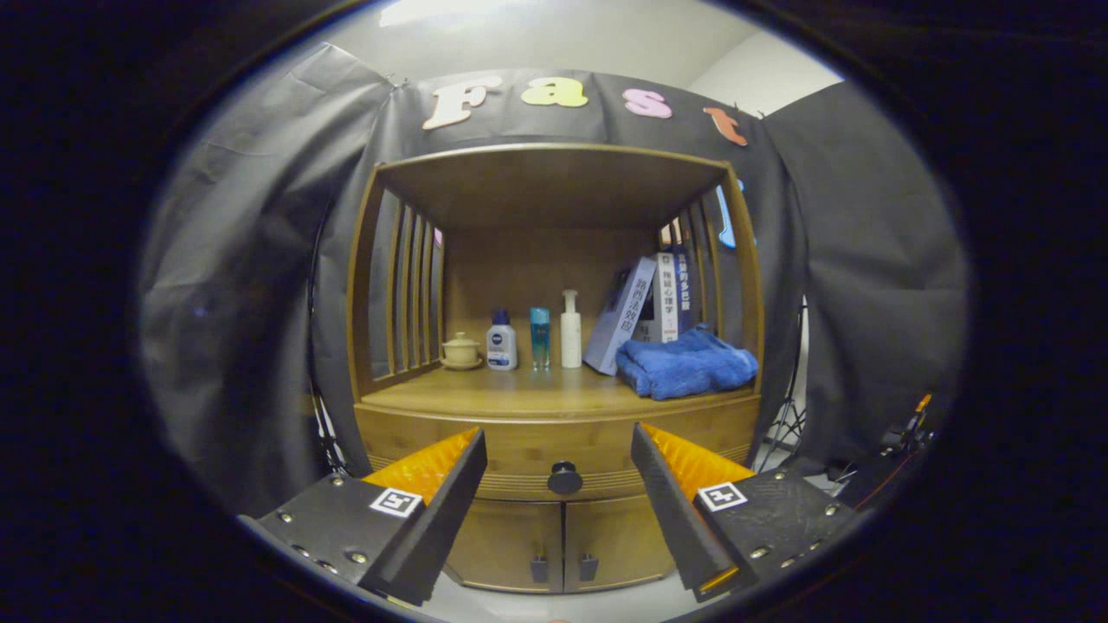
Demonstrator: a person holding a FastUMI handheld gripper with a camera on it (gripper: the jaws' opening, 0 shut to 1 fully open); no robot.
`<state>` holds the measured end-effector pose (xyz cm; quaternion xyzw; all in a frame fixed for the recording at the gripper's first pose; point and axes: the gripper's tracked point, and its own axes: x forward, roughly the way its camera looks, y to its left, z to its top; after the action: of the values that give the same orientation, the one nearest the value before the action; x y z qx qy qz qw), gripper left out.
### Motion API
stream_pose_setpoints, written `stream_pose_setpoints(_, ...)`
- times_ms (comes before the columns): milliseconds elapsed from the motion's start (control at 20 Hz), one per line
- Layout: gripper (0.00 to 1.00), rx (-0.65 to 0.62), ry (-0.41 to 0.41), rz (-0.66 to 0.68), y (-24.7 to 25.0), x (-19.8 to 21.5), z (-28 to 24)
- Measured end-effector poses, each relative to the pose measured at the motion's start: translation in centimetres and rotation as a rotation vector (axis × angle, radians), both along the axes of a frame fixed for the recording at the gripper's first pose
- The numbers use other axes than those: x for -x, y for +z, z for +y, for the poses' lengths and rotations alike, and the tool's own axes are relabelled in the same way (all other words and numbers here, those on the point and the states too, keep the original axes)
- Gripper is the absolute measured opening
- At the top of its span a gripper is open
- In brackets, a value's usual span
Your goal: Pull open the drawer, take out the items inside it, and place them on the countertop above the cabinet.
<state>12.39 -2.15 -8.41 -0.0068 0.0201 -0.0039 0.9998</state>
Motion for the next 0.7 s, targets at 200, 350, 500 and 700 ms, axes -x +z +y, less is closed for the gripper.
stream_pose_setpoints(200,1.00,0.028,0.041,0.042,-4.5,-4.8,0.7)
stream_pose_setpoints(350,1.00,0.078,0.049,0.103,-8.5,-7.3,0.6)
stream_pose_setpoints(500,0.82,0.023,0.039,0.150,-10.6,-9.9,-0.1)
stream_pose_setpoints(700,0.58,-0.036,0.013,0.149,-11.0,-11.8,-1.0)
